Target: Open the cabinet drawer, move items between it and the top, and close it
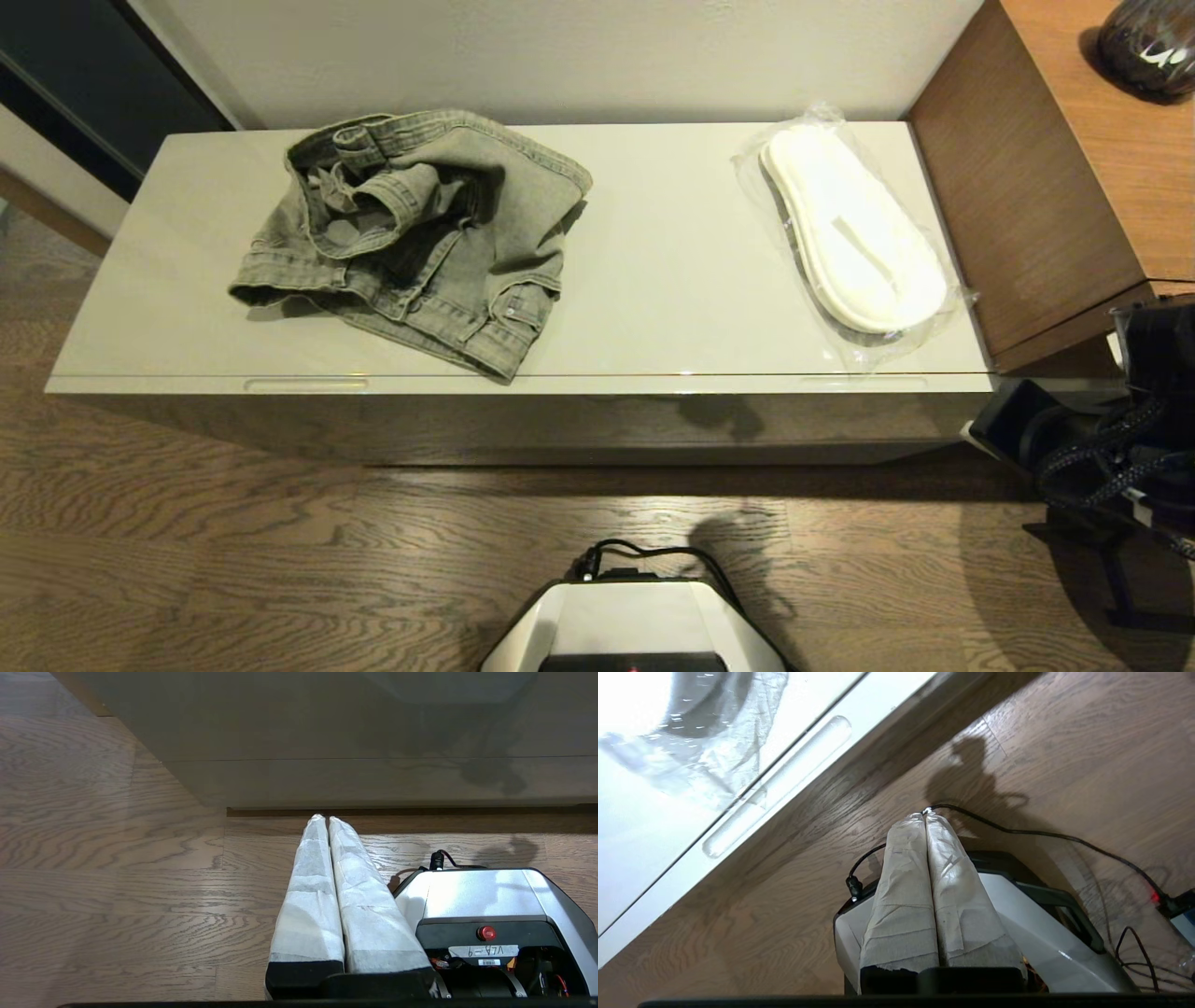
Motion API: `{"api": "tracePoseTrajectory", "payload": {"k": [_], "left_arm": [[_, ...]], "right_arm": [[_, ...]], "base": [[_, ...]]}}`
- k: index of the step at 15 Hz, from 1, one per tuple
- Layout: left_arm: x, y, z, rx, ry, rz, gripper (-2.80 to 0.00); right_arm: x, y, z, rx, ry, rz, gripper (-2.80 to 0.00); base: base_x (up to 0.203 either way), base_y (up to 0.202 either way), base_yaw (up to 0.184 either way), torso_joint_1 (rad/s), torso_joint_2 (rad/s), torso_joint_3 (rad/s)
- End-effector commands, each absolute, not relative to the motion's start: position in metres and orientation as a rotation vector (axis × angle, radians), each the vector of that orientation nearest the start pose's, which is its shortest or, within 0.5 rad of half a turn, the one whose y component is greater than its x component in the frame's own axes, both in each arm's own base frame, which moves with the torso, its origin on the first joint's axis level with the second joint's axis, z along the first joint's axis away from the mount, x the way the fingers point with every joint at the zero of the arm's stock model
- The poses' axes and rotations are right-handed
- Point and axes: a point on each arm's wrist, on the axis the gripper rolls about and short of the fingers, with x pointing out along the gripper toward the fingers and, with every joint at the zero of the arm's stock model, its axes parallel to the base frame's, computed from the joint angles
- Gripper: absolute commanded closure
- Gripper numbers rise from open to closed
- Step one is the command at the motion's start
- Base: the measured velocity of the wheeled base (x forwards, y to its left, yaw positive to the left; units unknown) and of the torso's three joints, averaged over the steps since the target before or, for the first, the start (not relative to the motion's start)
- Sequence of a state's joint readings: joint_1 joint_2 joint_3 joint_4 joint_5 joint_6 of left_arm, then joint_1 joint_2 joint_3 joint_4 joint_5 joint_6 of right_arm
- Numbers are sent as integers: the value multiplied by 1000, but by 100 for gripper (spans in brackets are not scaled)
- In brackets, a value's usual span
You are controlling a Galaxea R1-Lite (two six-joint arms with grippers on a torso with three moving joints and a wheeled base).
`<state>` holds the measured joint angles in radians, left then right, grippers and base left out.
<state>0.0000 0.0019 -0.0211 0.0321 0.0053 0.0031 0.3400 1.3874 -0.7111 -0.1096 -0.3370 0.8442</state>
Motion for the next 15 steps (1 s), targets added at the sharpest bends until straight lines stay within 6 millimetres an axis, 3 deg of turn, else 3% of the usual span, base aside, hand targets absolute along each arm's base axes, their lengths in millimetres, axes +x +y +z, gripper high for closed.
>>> {"api": "tracePoseTrajectory", "payload": {"k": [1, 3, 6, 9, 12, 15], "left_arm": [[-24, 0, 78, 3, 14, 6, 0], [-24, 0, 78, 2, 14, 6, 0], [-24, 0, 78, 3, 14, 6, 0], [-24, 0, 78, 3, 14, 6, 0], [-24, 0, 78, 2, 14, 6, 0], [-24, 0, 78, 2, 14, 6, 0]], "right_arm": [[195, 63, 196, 621, 470, -195, 0], [176, 59, 213, 568, 402, -138, 0], [122, 40, 236, 404, 299, -139, 0], [79, 16, 234, 243, 230, -355, 0], [19, -10, 234, 103, 137, -442, 0], [-40, -24, 214, 30, 82, -561, 0]], "base": [[0, 0, 0, 0, 0, 0], [0, 0, 0, 0, 0, 0], [0, 0, 0, 0, 0, 0], [0, 0, 0, 0, 0, 0], [0, 0, 0, 0, 0, 0], [0, 0, 0, 0, 0, 0]]}}
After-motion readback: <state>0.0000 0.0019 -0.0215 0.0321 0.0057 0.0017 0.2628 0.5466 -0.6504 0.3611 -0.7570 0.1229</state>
